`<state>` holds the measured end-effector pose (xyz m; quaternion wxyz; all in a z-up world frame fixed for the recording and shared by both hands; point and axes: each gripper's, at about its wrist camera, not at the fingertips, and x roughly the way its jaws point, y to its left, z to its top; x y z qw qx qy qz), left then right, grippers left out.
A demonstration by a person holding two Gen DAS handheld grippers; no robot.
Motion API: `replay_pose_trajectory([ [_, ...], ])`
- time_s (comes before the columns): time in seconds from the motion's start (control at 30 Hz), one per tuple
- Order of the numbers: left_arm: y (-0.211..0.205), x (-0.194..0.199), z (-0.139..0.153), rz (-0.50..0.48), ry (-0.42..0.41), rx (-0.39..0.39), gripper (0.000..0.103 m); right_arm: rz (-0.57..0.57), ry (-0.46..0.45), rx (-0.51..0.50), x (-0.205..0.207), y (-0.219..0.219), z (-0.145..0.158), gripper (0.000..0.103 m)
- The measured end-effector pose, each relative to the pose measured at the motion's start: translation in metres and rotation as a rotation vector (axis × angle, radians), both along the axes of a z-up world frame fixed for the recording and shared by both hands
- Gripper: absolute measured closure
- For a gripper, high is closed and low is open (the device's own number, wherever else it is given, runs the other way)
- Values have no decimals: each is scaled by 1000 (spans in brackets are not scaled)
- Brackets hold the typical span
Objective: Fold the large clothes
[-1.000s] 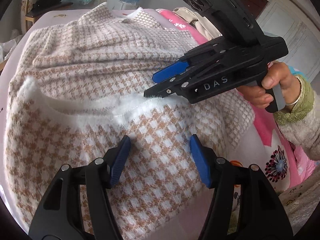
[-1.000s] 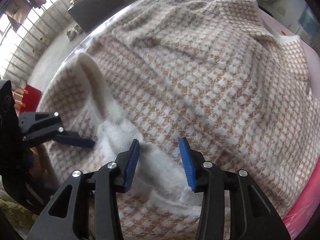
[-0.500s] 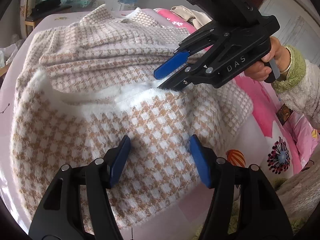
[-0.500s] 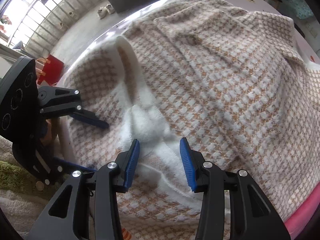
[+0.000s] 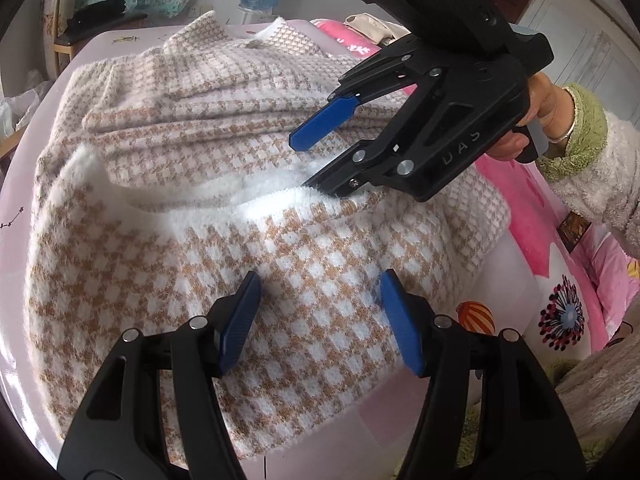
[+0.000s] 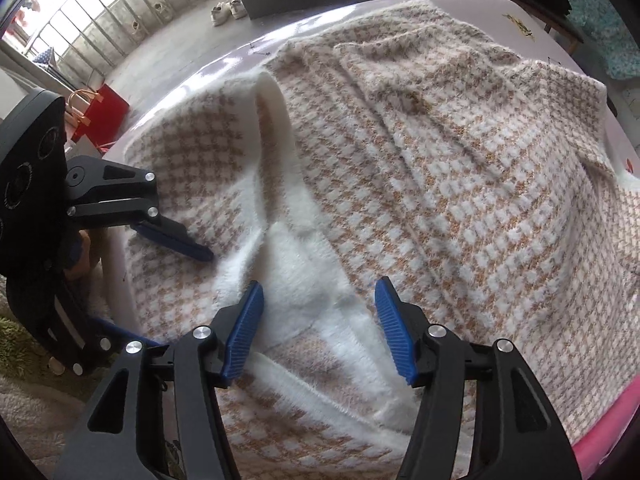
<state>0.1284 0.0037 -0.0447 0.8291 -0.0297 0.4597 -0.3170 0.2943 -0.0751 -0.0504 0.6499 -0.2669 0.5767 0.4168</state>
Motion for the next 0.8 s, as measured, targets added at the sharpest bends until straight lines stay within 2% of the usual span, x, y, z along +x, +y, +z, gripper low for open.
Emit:
replay_pose_trajectory([
  [0.17, 2, 1, -1, 1, 5, -8, 43, -8, 67, 8, 4, 4, -10, 37],
  [0.23, 2, 1, -1, 1, 4, -9, 43, 13, 78, -3, -9, 0, -13, 37],
  [0.33, 2, 1, -1, -1, 2, -5, 43, 45, 63, -21, -27, 1, -9, 51],
  [0.37, 2, 0, 0, 0, 0, -2, 43, 43, 61, -21, -36, 3, -7, 60],
  [0.43, 2, -1, 1, 4, -11, 6, 43, 53, -26, -49, -51, 8, -2, 70],
  [0.53, 1, -2, 6, 13, -47, 30, 43, 30, -134, -74, -73, 20, 13, 89],
  [0.7, 4, 6, 14, 44, -89, 35, 43, 7, -344, -121, -101, 31, 37, 93],
  [0.8, 6, 15, 17, 64, -100, 29, 43, -15, -408, -136, -98, 28, 44, 94],
])
